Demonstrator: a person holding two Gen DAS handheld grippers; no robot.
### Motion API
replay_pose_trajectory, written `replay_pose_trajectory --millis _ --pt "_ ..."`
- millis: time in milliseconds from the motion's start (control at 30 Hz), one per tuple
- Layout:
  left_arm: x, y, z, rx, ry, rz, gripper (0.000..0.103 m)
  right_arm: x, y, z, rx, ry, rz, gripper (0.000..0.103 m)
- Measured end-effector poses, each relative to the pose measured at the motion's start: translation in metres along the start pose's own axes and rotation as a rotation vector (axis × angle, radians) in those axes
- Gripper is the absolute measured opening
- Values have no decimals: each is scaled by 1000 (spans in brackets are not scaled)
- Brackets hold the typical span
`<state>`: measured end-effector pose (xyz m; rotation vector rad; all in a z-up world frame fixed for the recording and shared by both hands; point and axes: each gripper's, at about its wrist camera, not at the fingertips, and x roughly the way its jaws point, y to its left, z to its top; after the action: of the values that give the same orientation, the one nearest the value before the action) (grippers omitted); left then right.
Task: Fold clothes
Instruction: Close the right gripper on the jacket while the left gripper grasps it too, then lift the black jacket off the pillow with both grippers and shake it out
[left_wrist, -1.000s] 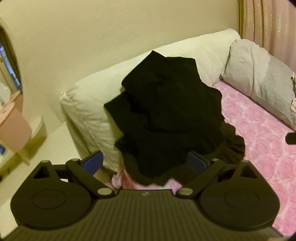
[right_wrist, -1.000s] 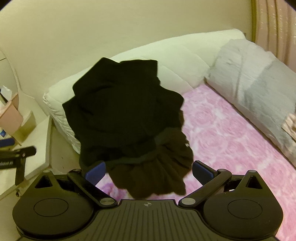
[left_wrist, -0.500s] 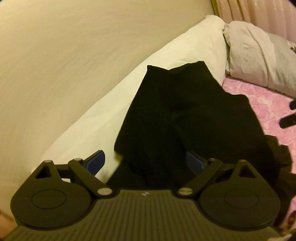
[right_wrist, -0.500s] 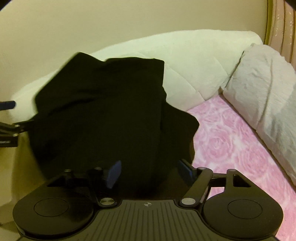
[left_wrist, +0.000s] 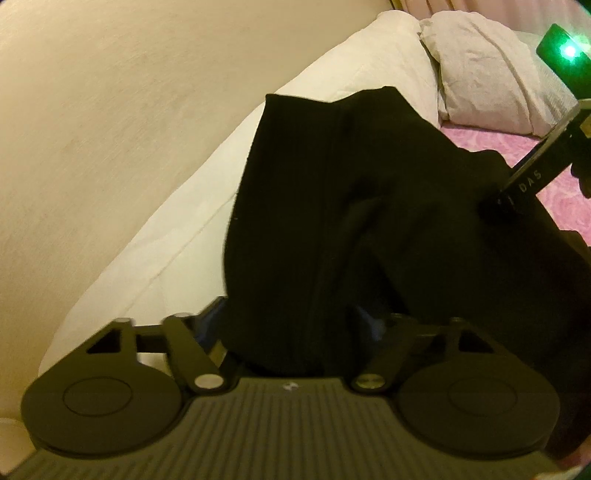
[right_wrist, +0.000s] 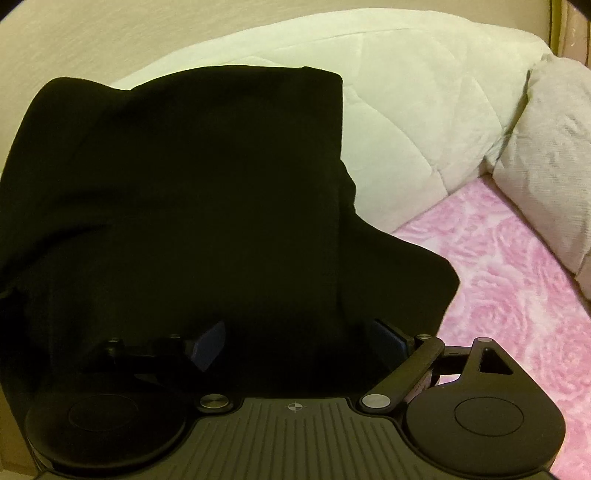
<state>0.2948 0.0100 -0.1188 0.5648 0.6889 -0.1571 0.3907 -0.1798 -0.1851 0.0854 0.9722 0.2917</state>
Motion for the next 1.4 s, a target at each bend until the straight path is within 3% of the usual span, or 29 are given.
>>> replay_pose_trajectory --millis 33,100,167,300,467,633,867,1000,1167,1233,1267,1333,1367,1400 --pt "1 1 1 -6 2 -11 53 -1 3 1 -13 4 5 49" --pt "1 3 3 -9 8 -27 43 -3 12 3 -51 15 12 5" --pt "-1 5 5 -11 11 -55 25 -11 21 4 -88 11 11 3" --pt "-30 6 10 -21 -50 -81 13 -55 21 4 -35 -72 46 2" --pt "-100 -18 29 -1 -216 -178 12 -140 -7 -29 111 -196 37 2" --pt "-185 -79 51 35 -351 -391 11 -234 -58 -107 280 -266 -28 2" --pt "-326 -225 67 194 -494 -719 11 -362 -129 -248 467 -333 -180 2" --pt "-404 -323 63 265 -524 -879 11 -439 -184 -335 562 -375 -275 2" --pt "-471 -470 52 381 -439 -1102 13 -515 -254 -462 749 -337 -492 3" --pt "-488 -534 44 485 -313 -1201 24 -544 -276 -518 851 -302 -604 3" --pt "-494 -563 41 535 -245 -1244 26 -558 -284 -544 902 -289 -644 7" --pt "-502 -600 32 595 -172 -1297 26 -589 -293 -593 996 -298 -687 51" --pt "-504 -612 29 619 -147 -1314 26 -601 -292 -610 1030 -319 -706 93" --pt "-507 -620 24 643 -136 -1311 27 -613 -291 -628 1064 -339 -725 99"
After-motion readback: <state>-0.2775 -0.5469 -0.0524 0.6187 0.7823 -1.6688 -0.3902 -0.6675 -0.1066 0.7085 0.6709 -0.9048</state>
